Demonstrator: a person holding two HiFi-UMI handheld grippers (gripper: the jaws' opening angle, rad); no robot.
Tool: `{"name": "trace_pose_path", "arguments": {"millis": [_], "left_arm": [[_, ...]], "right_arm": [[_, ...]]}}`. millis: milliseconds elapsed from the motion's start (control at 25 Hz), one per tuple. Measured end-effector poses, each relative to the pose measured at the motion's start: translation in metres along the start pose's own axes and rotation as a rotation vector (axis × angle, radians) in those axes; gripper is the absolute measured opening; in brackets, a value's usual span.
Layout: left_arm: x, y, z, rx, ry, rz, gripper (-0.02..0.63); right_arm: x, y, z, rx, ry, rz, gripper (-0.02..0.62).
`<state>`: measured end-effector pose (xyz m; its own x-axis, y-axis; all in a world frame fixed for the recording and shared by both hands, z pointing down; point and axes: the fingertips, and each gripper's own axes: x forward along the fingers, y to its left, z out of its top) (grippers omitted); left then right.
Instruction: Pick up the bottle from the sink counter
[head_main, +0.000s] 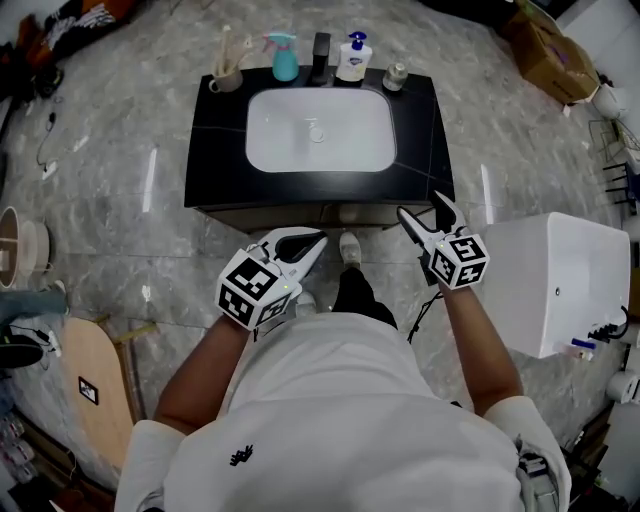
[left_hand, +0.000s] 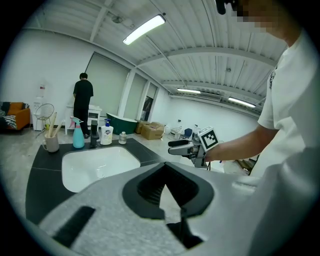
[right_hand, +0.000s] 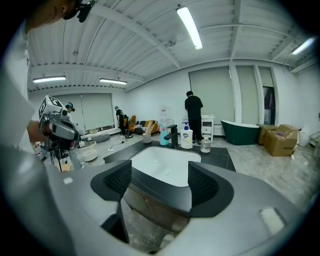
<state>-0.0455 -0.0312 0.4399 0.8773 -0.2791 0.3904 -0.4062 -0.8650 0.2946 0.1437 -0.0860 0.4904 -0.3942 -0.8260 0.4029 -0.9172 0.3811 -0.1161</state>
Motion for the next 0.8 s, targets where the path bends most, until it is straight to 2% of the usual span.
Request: {"name": "trace_pose_path", "arguments": {"millis": [480,800], "left_arm": [[0.077,0.087,0.066,-0.034,0.004,0.135,0.006],[0.124,0.12,0.095,-0.076,0.024,0.2,0.006]], "right_arm": [[0.134,-0.132,0.042,-0.072,0.051,0.054,0.367],[0.224,-0.219,0.043,-0.065,0.096,0.054,0.367]]}}
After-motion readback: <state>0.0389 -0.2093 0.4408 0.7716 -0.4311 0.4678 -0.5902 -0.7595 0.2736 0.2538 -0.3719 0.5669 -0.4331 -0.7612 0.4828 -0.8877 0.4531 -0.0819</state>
